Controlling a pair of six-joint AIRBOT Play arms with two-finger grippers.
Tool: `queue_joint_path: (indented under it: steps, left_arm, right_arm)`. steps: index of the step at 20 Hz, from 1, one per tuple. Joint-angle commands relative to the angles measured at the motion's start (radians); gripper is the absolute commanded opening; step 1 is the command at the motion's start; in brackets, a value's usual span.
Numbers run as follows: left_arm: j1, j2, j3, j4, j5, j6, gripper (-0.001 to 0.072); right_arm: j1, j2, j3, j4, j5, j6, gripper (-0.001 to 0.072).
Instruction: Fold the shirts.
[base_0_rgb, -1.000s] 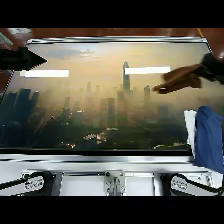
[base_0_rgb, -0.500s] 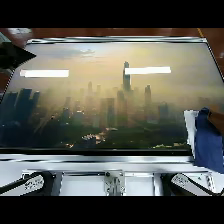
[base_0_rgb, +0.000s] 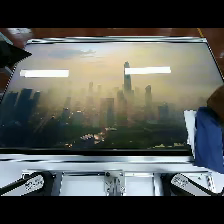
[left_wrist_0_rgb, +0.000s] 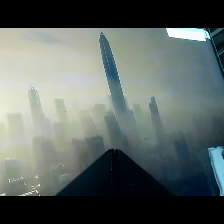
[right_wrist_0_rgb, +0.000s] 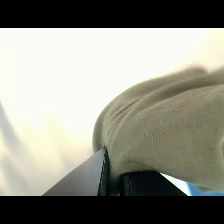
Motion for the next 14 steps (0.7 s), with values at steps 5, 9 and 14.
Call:
queue_joint_path:
  steps: [5, 9, 14]
  left_arm:
    - [-0.001, 0.005, 0.000, -0.001, -0.125, 0.000, 0.0034]
    - [-0.001, 0.006, 0.000, -0.001, -0.128, -0.004, 0.0034]
    - [-0.001, 0.006, 0.000, -0.001, -0.127, -0.004, 0.0034]
  right_arm:
    - [0.129, -0.076, 0.111, -0.244, 0.016, -0.121, 0.0060]
    - [0.124, -0.127, 0.111, -0.465, 0.232, -0.219, 0.0060]
    - [0.106, -0.150, 0.111, -0.428, 0.084, -0.211, 0.0060]
